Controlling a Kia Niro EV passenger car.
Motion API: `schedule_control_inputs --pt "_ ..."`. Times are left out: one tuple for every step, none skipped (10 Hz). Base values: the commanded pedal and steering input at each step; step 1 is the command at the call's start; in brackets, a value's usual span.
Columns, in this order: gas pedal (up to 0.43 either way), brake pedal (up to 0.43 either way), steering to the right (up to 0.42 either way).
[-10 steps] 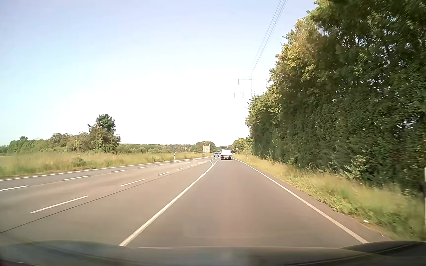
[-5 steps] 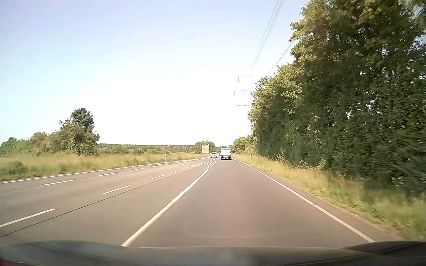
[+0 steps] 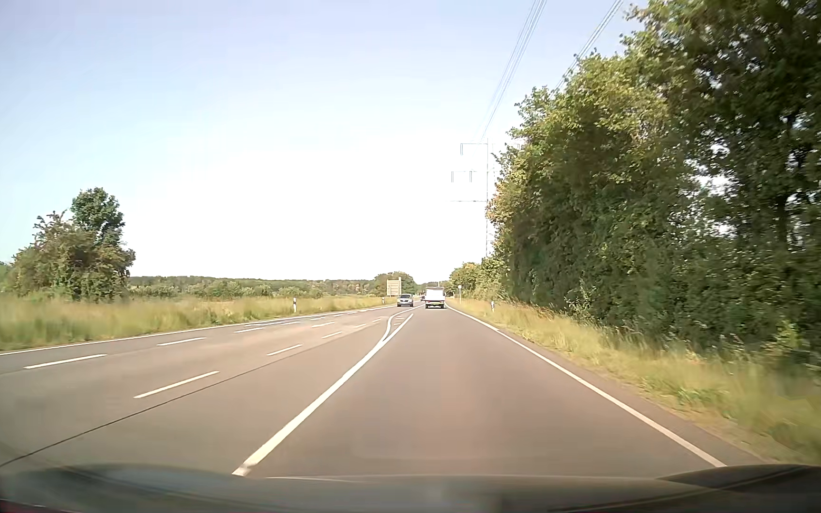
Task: Follow the waypoints while adhering to traffic rules and regulations
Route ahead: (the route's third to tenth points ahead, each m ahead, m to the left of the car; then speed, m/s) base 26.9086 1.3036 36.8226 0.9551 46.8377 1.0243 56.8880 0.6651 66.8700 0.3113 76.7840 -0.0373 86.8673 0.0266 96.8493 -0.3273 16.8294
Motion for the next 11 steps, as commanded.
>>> schedule_control_inputs --pt "0.177 0.03 0.0" --pt "0.177 0.03 0.0" --pt "0.169 0.03 0.0" --pt "0.169 0.03 0.0" --pt "0.169 0.03 0.0" --pt "0.169 0.03 0.0" --pt "0.169 0.03 0.0" --pt "0.169 0.03 -0.001" --pt "0.169 0.03 -0.001" --pt "0.169 0.03 -0.001" --pt "0.169 0.03 -0.001"
